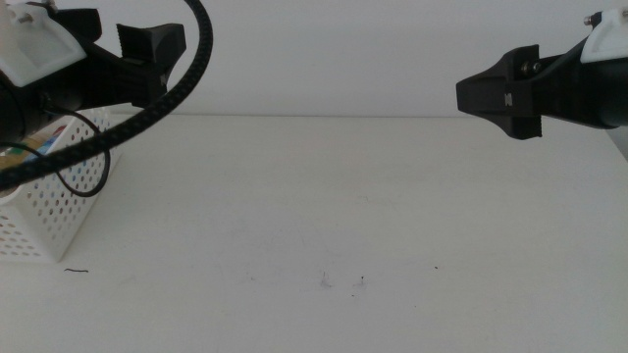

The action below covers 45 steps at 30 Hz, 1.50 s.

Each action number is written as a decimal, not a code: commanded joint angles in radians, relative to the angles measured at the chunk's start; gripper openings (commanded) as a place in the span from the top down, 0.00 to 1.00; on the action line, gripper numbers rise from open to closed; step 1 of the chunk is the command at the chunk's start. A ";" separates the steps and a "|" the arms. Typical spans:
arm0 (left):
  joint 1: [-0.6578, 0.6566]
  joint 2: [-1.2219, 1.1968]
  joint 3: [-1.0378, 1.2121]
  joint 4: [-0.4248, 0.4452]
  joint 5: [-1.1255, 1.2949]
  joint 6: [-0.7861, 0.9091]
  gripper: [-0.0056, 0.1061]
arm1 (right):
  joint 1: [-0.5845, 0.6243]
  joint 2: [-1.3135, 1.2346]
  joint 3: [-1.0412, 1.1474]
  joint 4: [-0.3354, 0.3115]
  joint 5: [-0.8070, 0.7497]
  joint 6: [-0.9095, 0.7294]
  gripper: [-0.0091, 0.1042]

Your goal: Use arms to grab the bottles and put them into the dustbin to the left of the table.

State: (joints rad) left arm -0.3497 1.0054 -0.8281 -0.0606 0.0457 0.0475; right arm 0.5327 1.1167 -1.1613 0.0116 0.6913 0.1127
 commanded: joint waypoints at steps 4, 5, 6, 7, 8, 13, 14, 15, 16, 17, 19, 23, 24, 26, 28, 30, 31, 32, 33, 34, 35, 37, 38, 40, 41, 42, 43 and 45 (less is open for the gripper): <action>0.002 -0.005 0.004 0.002 -0.012 -0.012 0.11 | -0.005 -0.017 0.007 0.018 -0.010 -0.006 0.11; 0.002 -0.003 0.004 0.002 -0.012 -0.012 0.11 | -0.019 -0.027 0.020 0.018 -0.016 -0.006 0.11; 0.002 -0.003 0.006 0.002 -0.012 -0.012 0.11 | -0.041 -0.038 0.040 0.018 -0.032 -0.006 0.11; 0.002 -0.013 0.010 0.002 -0.012 -0.012 0.11 | -0.064 -0.049 0.060 0.015 -0.054 -0.006 0.11; 0.002 -0.032 0.015 0.000 -0.009 -0.012 0.11 | -0.099 -0.066 0.086 0.015 -0.085 -0.006 0.11; 0.038 -0.162 0.101 0.002 -0.007 -0.012 0.11 | -0.319 -0.235 0.236 0.011 -0.219 -0.006 0.11; 0.054 -0.195 0.127 0.002 -0.012 -0.012 0.11 | -0.365 -0.276 0.277 0.011 -0.242 -0.006 0.11; 0.069 -0.222 0.160 0.002 -0.018 -0.012 0.11 | -0.410 -0.331 0.323 0.011 -0.262 -0.006 0.11; 0.090 -0.256 0.199 0.002 -0.026 -0.012 0.11 | -0.449 -0.391 0.374 0.022 -0.283 -0.006 0.11; 0.116 -0.299 0.245 0.002 -0.039 -0.012 0.11 | -0.474 -0.443 0.417 0.044 -0.301 -0.006 0.11; 0.157 -0.412 0.337 0.022 -0.039 -0.012 0.11 | -0.514 -0.579 0.527 0.105 -0.326 -0.006 0.11; 0.244 -0.638 0.530 0.027 -0.046 -0.012 0.11 | -0.519 -0.843 0.742 0.054 -0.393 -0.006 0.11; 0.260 -0.675 0.569 0.020 -0.046 -0.012 0.11 | -0.521 -0.905 0.797 -0.039 -0.405 -0.006 0.11; 0.289 -0.758 0.634 -0.009 -0.046 -0.012 0.11 | -0.521 -1.001 0.885 -0.173 -0.387 -0.006 0.11; 0.305 -0.820 0.680 -0.027 -0.046 -0.012 0.11 | -0.521 -1.086 0.964 -0.137 -0.341 -0.006 0.11; 0.309 -0.878 0.725 -0.027 -0.046 -0.012 0.11 | -0.521 -1.117 1.025 -0.111 -0.339 -0.006 0.11; 0.309 -0.903 0.743 -0.027 -0.057 -0.012 0.11 | -0.521 -1.117 1.049 -0.111 -0.358 -0.006 0.11; 0.309 -0.927 0.766 -0.027 -0.062 -0.012 0.11 | -0.521 -1.117 1.075 -0.120 -0.383 -0.006 0.11; 0.309 -0.952 0.786 -0.027 -0.060 -0.012 0.11 | -0.521 -1.117 1.091 -0.125 -0.404 -0.006 0.11; 0.309 -0.969 0.803 -0.027 -0.058 -0.012 0.11 | -0.523 -1.117 1.107 -0.129 -0.422 -0.006 0.11; 0.309 -0.987 0.819 -0.027 -0.055 -0.012 0.11 | -0.523 -1.117 1.122 -0.142 -0.435 -0.006 0.11; 0.309 -1.005 0.828 -0.027 -0.057 -0.012 0.11 | -0.523 -1.117 1.147 -0.156 -0.466 -0.006 0.11; 0.309 -1.005 0.828 -0.027 -0.057 -0.012 0.11 | -0.523 -1.117 1.161 -0.159 -0.490 -0.006 0.11; 0.309 -1.005 0.828 -0.027 -0.010 -0.012 0.11 | -0.523 -1.117 1.161 -0.156 -0.541 -0.006 0.11; 0.309 -1.005 0.828 -0.027 -0.012 -0.012 0.11 | -0.523 -1.117 1.161 -0.157 -0.516 -0.006 0.11; 0.309 -1.005 0.828 -0.027 -0.016 -0.012 0.11 | -0.523 -1.117 1.161 -0.165 -0.509 -0.006 0.11; 0.309 -1.005 0.828 -0.027 -0.018 -0.012 0.11 | -0.523 -1.117 1.161 -0.164 -0.509 -0.006 0.11; 0.309 -1.005 0.828 -0.027 -0.020 -0.012 0.11 | -0.523 -1.117 1.161 -0.164 -0.511 -0.006 0.11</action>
State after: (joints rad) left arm -0.0417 0.0050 -0.0008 -0.0807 0.0269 0.0467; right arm 0.0192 0.0046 -0.0044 -0.1365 0.1944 0.1127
